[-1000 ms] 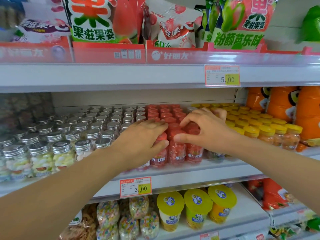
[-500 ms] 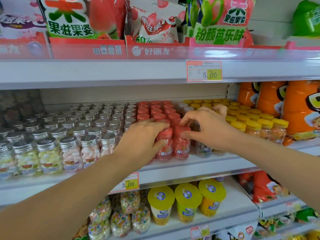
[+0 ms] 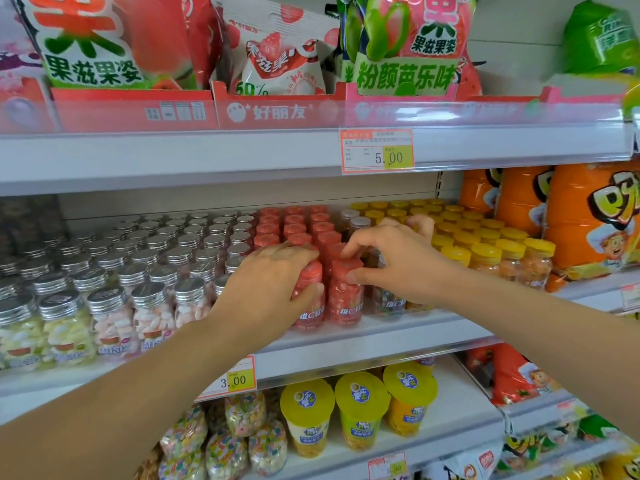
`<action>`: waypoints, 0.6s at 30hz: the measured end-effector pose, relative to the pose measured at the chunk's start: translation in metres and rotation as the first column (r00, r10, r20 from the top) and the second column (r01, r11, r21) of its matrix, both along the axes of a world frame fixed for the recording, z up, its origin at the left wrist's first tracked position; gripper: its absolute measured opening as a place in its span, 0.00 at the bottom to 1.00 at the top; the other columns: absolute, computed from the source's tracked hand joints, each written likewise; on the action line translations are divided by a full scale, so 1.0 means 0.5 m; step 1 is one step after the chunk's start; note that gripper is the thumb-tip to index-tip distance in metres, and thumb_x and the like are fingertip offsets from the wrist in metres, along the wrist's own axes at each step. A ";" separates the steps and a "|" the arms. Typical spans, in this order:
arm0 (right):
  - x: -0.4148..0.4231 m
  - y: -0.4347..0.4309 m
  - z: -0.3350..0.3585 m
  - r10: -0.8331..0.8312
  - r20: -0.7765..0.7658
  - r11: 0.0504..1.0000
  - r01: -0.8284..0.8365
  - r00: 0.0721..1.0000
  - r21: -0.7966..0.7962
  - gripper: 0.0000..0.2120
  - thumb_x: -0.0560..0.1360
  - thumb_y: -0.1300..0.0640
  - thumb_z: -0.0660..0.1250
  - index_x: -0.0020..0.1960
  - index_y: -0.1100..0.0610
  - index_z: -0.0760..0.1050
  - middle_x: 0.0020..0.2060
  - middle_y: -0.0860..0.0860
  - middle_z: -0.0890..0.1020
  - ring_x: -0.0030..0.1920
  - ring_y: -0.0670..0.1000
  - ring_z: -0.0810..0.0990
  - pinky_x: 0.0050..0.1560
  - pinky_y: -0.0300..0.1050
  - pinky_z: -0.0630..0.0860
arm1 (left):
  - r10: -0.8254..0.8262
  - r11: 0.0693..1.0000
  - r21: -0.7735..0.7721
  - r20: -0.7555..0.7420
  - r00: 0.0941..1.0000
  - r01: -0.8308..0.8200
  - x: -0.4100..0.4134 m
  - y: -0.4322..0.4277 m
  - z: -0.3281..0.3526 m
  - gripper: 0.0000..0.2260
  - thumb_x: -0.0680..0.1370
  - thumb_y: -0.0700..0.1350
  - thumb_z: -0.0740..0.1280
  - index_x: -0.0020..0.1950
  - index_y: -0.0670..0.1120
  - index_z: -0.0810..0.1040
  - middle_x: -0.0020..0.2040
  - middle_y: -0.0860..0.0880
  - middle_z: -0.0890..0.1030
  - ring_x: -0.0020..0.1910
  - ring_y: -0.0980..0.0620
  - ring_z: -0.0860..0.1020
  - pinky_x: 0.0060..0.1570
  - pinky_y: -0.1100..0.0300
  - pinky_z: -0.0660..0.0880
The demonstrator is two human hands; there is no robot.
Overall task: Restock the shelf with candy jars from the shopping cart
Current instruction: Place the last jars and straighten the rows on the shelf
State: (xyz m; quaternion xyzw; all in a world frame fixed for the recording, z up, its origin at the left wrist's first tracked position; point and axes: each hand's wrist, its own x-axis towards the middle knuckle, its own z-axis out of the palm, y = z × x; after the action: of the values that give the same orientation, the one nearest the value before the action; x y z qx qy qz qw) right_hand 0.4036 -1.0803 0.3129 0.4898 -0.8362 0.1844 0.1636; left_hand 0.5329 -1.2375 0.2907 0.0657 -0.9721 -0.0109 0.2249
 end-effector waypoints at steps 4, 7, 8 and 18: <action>-0.009 -0.009 0.001 -0.002 -0.031 1.000 0.002 1.000 0.006 0.13 0.70 0.39 0.70 0.53 0.40 0.77 0.50 0.42 0.79 0.58 0.45 0.68 0.56 0.46 0.49 | 0.007 1.000 -0.031 0.033 0.999 -0.006 -0.006 0.000 0.001 0.32 0.72 0.63 0.50 0.71 0.50 0.70 0.68 0.52 0.74 0.67 0.51 0.70 0.67 0.56 0.64; -0.016 -0.002 0.007 0.003 0.017 1.000 -0.002 1.000 -0.030 0.15 0.70 0.35 0.68 0.53 0.40 0.78 0.49 0.37 0.80 0.57 0.41 0.71 0.55 0.46 0.52 | 0.000 0.999 -0.038 0.024 1.000 0.001 -0.008 -0.001 0.006 0.36 0.70 0.66 0.43 0.70 0.50 0.71 0.66 0.52 0.76 0.65 0.50 0.72 0.65 0.56 0.66; -0.019 0.001 0.011 0.003 0.043 0.998 0.000 0.999 -0.070 0.16 0.70 0.34 0.66 0.53 0.40 0.79 0.48 0.36 0.81 0.56 0.40 0.72 0.55 0.47 0.53 | 0.002 0.999 -0.048 0.013 1.000 -0.001 -0.009 -0.002 0.008 0.34 0.72 0.65 0.43 0.68 0.50 0.72 0.64 0.51 0.77 0.63 0.50 0.73 0.62 0.56 0.66; -0.057 0.022 0.025 -0.085 0.072 0.993 0.090 0.994 -0.072 0.12 0.81 0.51 0.58 0.60 0.43 0.77 0.44 0.39 0.81 0.58 0.47 0.76 0.69 0.51 0.54 | 0.055 0.996 -0.078 0.038 0.998 -0.052 -0.013 -0.003 0.012 0.37 0.72 0.62 0.34 0.70 0.50 0.69 0.69 0.50 0.72 0.67 0.51 0.69 0.67 0.57 0.60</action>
State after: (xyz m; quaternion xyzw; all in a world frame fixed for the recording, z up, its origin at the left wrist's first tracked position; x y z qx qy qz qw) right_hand 0.3750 -1.0694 0.3256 0.4394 -0.8545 0.2252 0.1613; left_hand 0.5263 -1.2391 0.2968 0.0833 -0.9740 0.0341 0.2077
